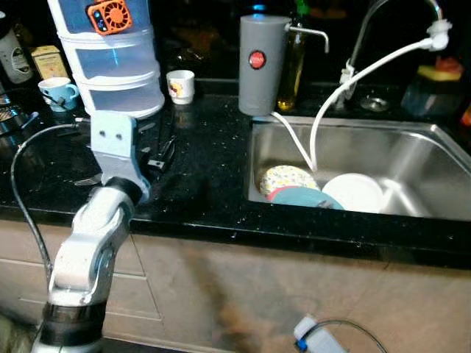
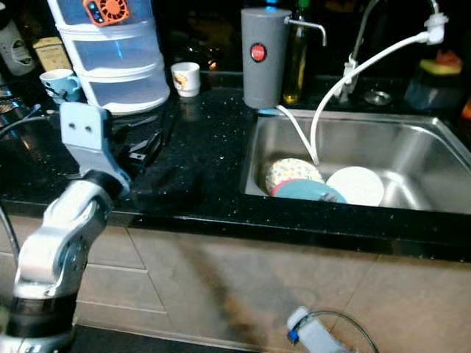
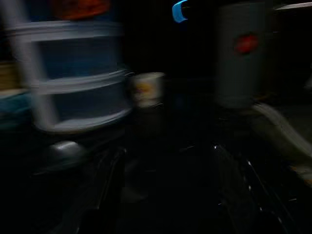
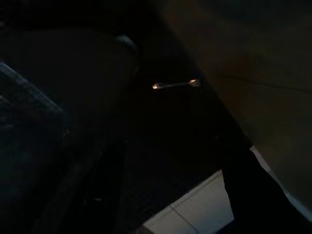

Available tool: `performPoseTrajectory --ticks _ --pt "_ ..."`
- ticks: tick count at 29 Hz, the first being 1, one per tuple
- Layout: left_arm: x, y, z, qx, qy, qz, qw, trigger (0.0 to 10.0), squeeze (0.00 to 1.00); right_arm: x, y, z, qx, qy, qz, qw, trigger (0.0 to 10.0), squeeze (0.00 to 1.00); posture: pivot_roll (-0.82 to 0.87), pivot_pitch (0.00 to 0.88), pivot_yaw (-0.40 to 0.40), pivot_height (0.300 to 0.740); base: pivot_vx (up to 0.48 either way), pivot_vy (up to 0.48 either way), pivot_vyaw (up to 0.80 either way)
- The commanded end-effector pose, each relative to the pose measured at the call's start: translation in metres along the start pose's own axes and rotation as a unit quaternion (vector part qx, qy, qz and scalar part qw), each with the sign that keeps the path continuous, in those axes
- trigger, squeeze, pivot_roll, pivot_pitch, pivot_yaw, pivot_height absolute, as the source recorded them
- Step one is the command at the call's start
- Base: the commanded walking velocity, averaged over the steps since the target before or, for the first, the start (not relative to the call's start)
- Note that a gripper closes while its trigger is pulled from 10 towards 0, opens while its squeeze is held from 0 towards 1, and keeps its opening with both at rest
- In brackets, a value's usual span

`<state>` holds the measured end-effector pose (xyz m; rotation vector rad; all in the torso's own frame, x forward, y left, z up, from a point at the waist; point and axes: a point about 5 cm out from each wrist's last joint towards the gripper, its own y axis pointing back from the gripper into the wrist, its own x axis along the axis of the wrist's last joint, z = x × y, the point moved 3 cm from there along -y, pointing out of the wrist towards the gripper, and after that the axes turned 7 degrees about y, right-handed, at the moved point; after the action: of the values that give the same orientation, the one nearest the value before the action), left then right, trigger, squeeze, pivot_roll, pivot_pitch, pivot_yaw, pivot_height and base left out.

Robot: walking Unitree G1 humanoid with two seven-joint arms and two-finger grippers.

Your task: Kitchen organization

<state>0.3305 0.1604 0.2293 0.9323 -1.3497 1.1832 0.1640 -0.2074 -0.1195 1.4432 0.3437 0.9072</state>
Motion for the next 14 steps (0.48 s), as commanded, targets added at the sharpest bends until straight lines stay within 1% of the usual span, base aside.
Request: performPoseTrajectory --ticks 1,8,9,10,12,14 --pt "-0.001 0.000 -0.009 0.017 -0.013 -0.005 1.000 10.0 0.00 0.009 -0.001 0.003 -0.002 0.007 0.012 1.000 10.0 0.00 0.04 0.000 0.004 0.740 0.000 0.000 0.80" --pt "0.006 -0.003 -0.018 0.024 -0.028 0.001 0.999 10.0 0.00 0.010 -0.001 0.003 -0.004 0.008 0.013 1.000 10.0 0.00 0.05 0.000 0.007 0.740 0.000 0.000 0.80" --pt "0.008 -0.005 -0.021 0.022 -0.034 0.003 0.999 10.0 0.00 0.010 -0.001 0.003 -0.005 -0.011 0.015 1.000 10.0 0.00 0.05 0.000 0.006 0.740 0.000 0.000 0.80" --pt "0.008 -0.005 -0.021 0.022 -0.034 0.003 0.999 10.0 0.00 0.010 -0.001 0.003 -0.005 -0.011 0.015 1.000 10.0 0.00 0.05 0.000 0.006 0.740 0.000 0.000 0.80" --pt "0.011 -0.007 -0.024 0.020 -0.037 0.007 0.999 10.0 0.00 0.010 -0.001 0.004 -0.011 -0.001 0.014 1.000 10.0 0.00 0.05 0.000 0.006 0.740 0.000 0.000 0.00" --pt "0.013 -0.009 -0.026 0.021 -0.039 0.008 0.999 10.0 0.00 0.010 -0.001 0.005 -0.015 0.000 0.014 1.000 10.0 0.00 0.04 0.000 0.007 0.740 0.000 0.000 0.00"
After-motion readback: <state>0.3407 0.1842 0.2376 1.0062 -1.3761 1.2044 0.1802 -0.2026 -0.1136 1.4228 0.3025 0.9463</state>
